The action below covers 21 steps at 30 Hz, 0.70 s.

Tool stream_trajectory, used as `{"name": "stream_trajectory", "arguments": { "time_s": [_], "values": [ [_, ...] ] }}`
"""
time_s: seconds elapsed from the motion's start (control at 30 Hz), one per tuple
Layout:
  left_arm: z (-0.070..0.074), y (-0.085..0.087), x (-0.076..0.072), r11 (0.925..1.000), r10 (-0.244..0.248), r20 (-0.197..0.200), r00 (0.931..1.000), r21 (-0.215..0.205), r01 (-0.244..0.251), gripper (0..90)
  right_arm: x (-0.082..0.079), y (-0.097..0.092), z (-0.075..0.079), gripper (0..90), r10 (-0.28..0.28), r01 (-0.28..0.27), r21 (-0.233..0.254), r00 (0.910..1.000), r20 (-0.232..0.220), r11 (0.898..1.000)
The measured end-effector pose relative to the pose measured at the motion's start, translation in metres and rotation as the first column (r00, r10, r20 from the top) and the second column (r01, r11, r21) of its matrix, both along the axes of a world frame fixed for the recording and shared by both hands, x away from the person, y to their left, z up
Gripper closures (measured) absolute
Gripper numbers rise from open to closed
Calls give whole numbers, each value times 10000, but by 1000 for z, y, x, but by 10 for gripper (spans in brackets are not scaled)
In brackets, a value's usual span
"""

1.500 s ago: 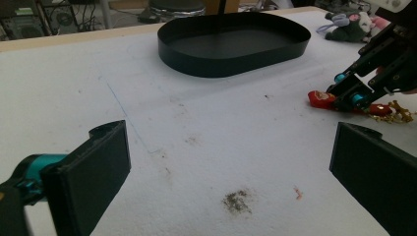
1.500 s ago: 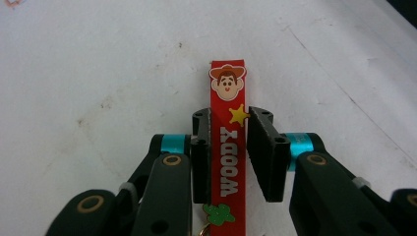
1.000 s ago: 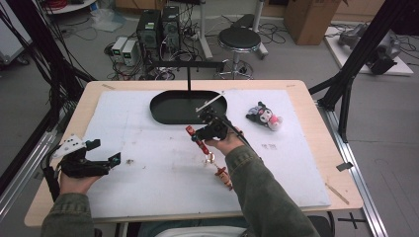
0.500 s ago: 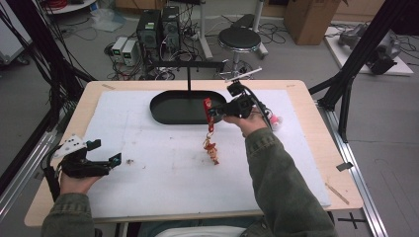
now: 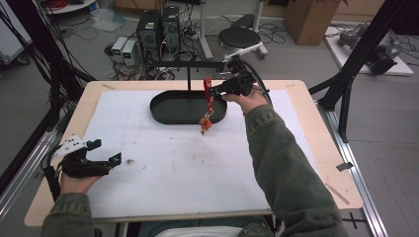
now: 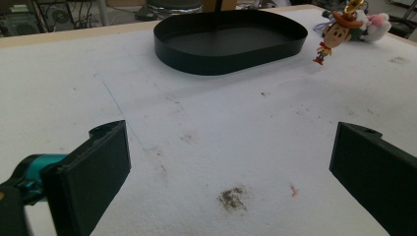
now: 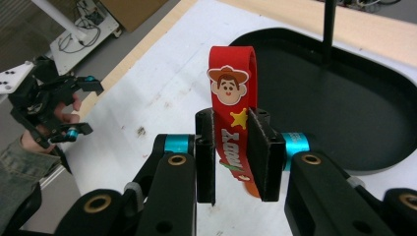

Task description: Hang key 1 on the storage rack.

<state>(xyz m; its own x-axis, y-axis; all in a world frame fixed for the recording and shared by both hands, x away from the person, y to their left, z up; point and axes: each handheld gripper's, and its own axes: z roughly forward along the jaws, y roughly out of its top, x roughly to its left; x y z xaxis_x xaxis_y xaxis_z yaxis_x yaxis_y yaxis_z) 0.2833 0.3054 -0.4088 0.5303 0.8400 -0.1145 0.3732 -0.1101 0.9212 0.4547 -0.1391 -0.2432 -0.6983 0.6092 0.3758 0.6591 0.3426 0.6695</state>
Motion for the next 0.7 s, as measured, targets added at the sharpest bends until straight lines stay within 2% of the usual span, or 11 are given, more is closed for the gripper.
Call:
{"name": "stream_trajectory", "arguments": {
  "time_s": [0.13, 0.17, 0.27, 0.47, 0.6, 0.7],
  "values": [
    [0, 0, 0, 10000, 5, -12, 10000, 6, -5, 24, 9, 1, 7, 748, -18, 18, 26, 9999, -103, 10000],
    [0, 0, 0, 10000, 15, -14, 10000, -5, -15, 24, 11, 2, 11, 748, -49, 49, -81, 10000, -50, 10000],
    [0, 0, 1, 10000, 23, -13, 10000, -28, -23, 24, 17, 3, 21, 747, -42, 42, 23, 10000, 81, 10000],
    [0, 0, 0, 10000, 23, 97, 10000, -41, -22, 24, 27, 9, 35, 747, -104, 107, -240, 9999, 133, 9997],
    [1, -1, 1, 10000, 14, 167, 9999, -79, -13, 24, 41, 16, 41, 747, -152, 162, -548, 9997, 183, 9984],
    [1, -1, 1, 10000, -21, 162, 9999, -88, 22, 24, 52, 24, 43, 747, 48, -45, -525, 10000, 47, 9986]
  ]
}}
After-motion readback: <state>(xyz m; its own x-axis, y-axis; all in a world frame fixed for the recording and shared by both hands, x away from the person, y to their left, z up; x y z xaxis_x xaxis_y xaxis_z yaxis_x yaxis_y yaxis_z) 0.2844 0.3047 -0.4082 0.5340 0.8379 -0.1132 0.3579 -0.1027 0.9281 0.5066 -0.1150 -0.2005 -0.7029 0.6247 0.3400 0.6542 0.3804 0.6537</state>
